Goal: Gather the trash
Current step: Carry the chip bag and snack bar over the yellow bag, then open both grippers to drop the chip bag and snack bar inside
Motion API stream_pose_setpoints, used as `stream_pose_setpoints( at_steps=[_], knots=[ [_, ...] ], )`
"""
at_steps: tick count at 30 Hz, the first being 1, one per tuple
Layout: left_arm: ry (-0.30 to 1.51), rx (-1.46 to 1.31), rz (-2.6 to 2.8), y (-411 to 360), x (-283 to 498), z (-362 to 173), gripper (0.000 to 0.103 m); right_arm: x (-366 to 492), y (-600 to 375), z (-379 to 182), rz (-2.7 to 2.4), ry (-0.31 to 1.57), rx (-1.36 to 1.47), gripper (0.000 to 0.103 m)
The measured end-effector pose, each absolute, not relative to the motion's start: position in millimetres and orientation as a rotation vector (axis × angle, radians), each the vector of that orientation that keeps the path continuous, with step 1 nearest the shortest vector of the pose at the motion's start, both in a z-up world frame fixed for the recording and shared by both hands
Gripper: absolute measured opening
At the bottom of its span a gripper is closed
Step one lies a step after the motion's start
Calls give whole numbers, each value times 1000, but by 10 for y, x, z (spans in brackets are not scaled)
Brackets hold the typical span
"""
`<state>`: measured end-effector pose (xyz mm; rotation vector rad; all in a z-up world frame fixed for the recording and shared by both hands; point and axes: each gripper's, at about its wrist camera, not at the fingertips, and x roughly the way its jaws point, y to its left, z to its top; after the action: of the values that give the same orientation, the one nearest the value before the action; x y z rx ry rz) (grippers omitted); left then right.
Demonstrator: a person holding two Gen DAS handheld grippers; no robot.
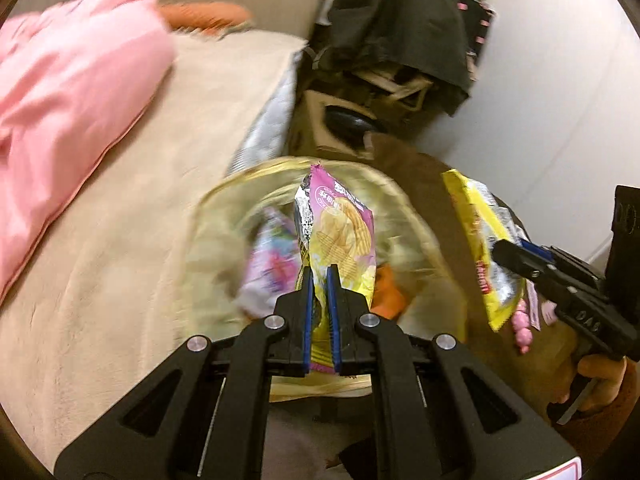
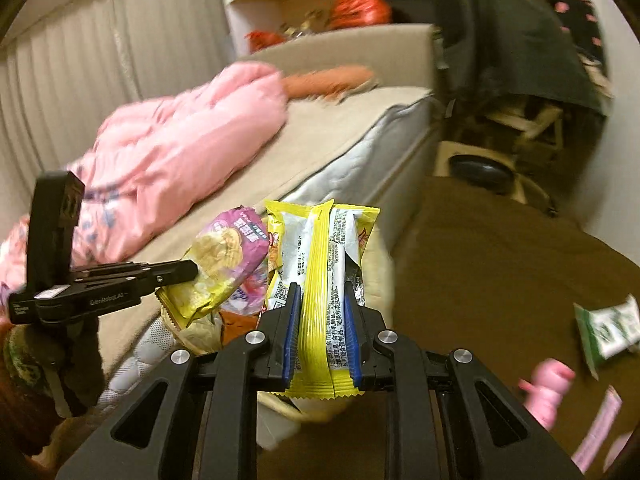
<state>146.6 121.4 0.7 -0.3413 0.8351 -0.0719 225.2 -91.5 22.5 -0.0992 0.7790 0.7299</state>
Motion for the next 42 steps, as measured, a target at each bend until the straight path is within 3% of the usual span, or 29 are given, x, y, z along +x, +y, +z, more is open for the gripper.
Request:
stream_pose_setpoints(
  at_steps=[12, 24, 29, 31, 33, 35, 39, 42],
  knots=[
    [927, -392, -41, 1445, 1674, -438, 7, 2634, -429, -494, 708, 1004, -209, 20],
    [978, -361, -35, 1418, 1850, -581, 7, 2660, -432, -637, 671, 1042, -239, 20],
    [959, -394, -50, 1459, 1793, -526, 25, 2631, -453, -565, 678, 1024, -220, 21],
    [947, -389, -53, 1465, 1758, -490, 33, 2596, -479, -538, 682, 1007, -215, 33],
    [918, -385, -51, 1489, 1713, -401, 40, 2569, -505, -509, 683, 994, -207, 35],
    [893, -387, -46, 1523, 1676, -313, 41, 2541, -545, -465, 673, 978, -193, 36],
    [838, -380, -14, 1599, 1612, -111, 42, 2477, -624, -365, 676, 945, -154, 53],
    [799, -357, 8, 1606, 1594, 36, 43, 2416, -693, -258, 680, 914, -147, 55]
  ],
)
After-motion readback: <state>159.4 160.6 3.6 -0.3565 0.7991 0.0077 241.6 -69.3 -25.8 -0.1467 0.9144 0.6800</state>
